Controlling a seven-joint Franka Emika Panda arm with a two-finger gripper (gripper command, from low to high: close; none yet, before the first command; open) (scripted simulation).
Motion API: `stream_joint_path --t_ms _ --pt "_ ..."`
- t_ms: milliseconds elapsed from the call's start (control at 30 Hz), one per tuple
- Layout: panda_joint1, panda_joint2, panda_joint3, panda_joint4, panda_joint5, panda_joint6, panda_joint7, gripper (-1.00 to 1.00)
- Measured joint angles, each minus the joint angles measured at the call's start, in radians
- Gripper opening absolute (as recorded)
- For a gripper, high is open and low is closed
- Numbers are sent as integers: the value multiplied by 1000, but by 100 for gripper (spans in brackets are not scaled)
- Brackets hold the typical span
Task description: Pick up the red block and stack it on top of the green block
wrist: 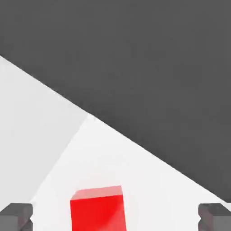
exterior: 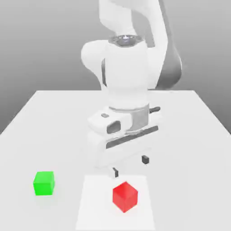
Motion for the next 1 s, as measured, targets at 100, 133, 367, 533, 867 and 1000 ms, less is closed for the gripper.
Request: stream_joint_path --t_ms 100,133,367,533,867,1000 --pt "-9 105 13 1 16 82 -32 0" --pt "-16 141 24 5 29 111 -44 0" --pt "-46 235 61 18 63 189 -69 -100" --pt "-34 178 43 10 35 142 -50 -100" --pt "-266 -45 -87 -23 -64 -43 70 -100" --pt "-406 -88 -168 -30 -80 -80 116 -100"
